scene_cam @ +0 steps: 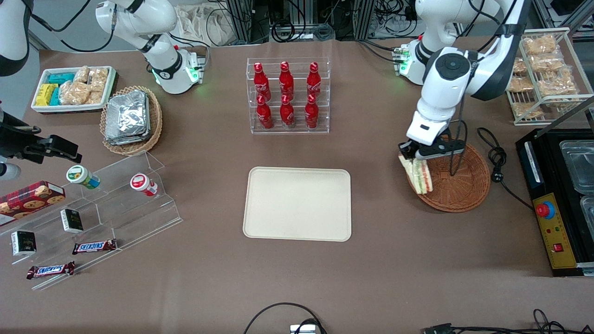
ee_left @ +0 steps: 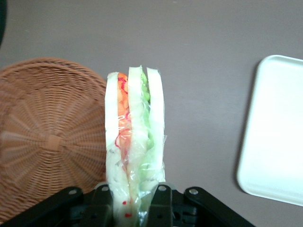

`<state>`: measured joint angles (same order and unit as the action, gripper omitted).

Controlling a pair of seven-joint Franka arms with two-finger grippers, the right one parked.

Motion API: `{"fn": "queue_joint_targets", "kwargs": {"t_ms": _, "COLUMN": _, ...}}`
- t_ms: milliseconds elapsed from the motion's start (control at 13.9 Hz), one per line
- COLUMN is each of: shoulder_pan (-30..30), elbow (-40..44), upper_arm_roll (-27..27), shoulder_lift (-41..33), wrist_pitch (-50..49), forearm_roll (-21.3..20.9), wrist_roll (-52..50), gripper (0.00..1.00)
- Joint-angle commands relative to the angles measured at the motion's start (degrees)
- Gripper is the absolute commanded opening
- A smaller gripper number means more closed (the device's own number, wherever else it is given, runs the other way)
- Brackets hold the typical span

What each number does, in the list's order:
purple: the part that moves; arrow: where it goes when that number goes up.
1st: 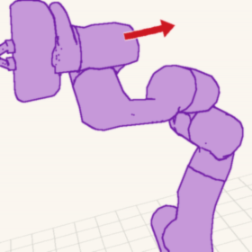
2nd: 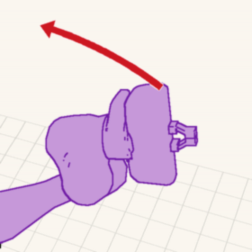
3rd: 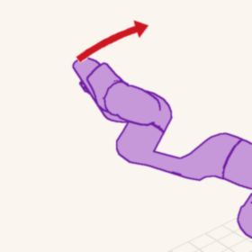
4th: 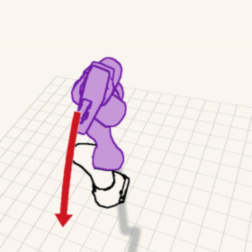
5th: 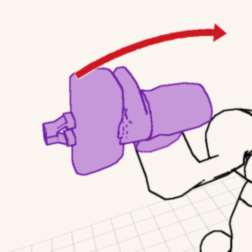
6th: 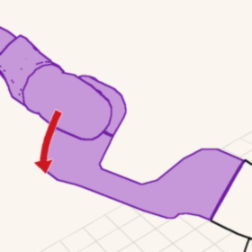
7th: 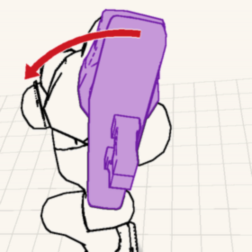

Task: Place sandwich from basket to tray
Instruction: 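Lift the sandwich out of the basket with the left gripper, then carry the sandwich over the cream tray and lower it onto the tray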

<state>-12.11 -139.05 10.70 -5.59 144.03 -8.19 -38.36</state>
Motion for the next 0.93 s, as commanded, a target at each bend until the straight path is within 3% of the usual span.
{"fn": "queue_joint_targets", "kwargs": {"t_ms": 0, "shoulder_pan": -4.9, "elbow": 5.8, "upper_arm_roll": -0.3, "shoulder_lift": 5.0, "wrist_pitch": -1.5, "forearm_roll": 2.7, "wrist_roll": 1.3, "gripper": 0.06}}
{"fn": "queue_joint_targets", "kwargs": {"t_ms": 575, "shoulder_pan": -11.5, "elbow": 13.6, "upper_arm_roll": -0.2, "shoulder_lift": 16.4, "wrist_pitch": -1.4, "forearm_roll": 3.8, "wrist_roll": 4.5, "gripper": 0.08}}
{"fn": "queue_joint_targets", "kwargs": {"t_ms": 862, "shoulder_pan": -14.3, "elbow": 21.1, "upper_arm_roll": 0.6, "shoulder_lift": 24.2, "wrist_pitch": -1.5, "forearm_roll": 4.0, "wrist_roll": 1.4, "gripper": 0.08}}
